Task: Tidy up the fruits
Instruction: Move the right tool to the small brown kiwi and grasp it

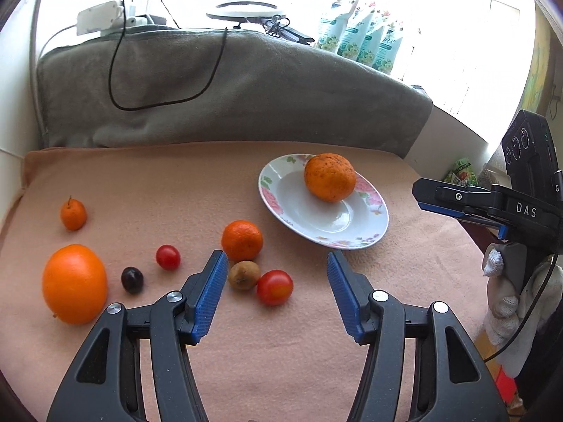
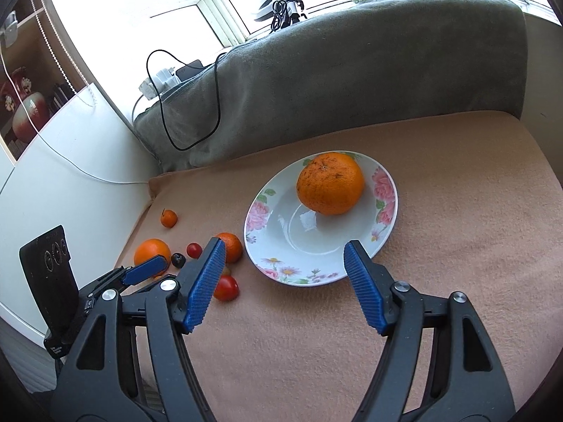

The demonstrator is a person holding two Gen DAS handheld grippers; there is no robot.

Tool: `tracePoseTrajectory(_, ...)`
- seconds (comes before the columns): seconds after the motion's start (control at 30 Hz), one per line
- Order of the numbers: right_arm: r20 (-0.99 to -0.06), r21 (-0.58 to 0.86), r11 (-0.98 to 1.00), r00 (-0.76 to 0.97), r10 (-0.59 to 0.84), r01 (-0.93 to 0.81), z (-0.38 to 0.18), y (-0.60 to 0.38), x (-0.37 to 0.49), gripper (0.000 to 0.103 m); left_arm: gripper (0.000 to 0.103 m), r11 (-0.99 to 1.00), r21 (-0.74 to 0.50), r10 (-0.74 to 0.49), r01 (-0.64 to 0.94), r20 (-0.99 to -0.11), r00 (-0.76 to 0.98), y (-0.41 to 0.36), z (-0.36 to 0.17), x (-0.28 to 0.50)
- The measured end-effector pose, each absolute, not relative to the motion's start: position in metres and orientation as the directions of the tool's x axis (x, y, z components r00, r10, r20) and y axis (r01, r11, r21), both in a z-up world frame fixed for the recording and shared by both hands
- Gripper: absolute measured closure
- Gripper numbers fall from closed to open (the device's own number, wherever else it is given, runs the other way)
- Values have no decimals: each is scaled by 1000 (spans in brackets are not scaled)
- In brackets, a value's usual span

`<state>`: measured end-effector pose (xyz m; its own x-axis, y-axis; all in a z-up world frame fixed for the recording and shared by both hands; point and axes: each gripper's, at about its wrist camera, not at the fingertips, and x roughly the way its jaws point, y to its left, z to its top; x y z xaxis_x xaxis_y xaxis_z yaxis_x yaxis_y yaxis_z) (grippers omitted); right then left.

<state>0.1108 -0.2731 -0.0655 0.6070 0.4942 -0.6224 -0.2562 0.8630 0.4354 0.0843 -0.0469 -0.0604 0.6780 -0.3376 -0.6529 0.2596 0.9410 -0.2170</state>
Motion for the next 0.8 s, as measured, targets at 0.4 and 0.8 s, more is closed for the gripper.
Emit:
tracePoseTrajectory(0.4, -642, 431, 845, 551, 534, -316, -75, -242, 103, 30, 45, 968, -220, -238, 118, -670, 703, 15, -70, 44)
tracePoseTrajectory(0.8, -693, 354, 828, 473, 545, -435, -83, -183, 99, 36, 45, 965, -258, -224, 55, -693, 686, 42, -89, 29)
